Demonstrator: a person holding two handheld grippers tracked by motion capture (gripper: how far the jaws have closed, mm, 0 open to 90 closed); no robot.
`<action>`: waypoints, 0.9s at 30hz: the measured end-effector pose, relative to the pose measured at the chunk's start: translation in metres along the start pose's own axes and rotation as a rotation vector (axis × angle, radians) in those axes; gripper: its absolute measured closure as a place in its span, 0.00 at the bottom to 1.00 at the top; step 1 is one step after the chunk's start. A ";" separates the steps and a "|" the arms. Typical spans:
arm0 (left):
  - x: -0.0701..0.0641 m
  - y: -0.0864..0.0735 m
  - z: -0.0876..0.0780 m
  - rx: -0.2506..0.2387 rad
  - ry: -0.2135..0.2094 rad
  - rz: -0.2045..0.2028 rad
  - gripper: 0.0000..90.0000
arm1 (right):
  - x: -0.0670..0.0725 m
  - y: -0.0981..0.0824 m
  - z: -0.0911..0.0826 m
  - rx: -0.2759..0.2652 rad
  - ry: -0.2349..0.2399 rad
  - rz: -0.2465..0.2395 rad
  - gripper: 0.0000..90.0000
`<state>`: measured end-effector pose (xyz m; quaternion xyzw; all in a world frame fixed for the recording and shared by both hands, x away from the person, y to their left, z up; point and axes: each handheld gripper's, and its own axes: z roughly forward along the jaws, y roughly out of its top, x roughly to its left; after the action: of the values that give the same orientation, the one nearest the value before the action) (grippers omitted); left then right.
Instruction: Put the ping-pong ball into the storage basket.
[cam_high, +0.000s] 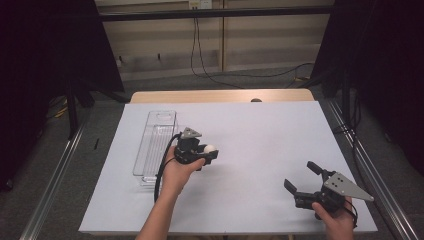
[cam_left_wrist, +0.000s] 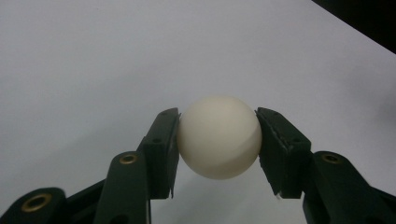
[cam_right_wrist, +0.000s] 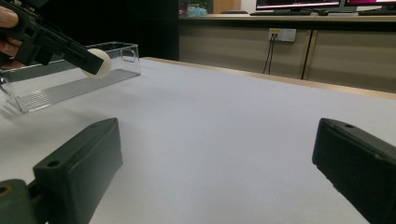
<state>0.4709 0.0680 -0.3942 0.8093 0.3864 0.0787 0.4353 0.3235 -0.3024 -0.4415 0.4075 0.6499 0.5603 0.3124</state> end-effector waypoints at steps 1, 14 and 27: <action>0.000 0.000 0.000 -0.001 0.001 -0.008 0.57 | 0.000 0.000 0.000 0.003 0.002 0.004 0.01; 0.004 0.000 -0.003 -0.004 0.006 -0.020 0.57 | 0.000 0.000 0.000 -0.001 -0.004 0.001 0.01; 0.008 0.001 -0.010 -0.001 0.008 -0.023 0.57 | 0.000 -0.001 0.003 0.000 0.000 -0.001 0.01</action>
<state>0.4726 0.0799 -0.3889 0.8044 0.3973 0.0774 0.4349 0.3256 -0.3010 -0.4426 0.4074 0.6502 0.5600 0.3127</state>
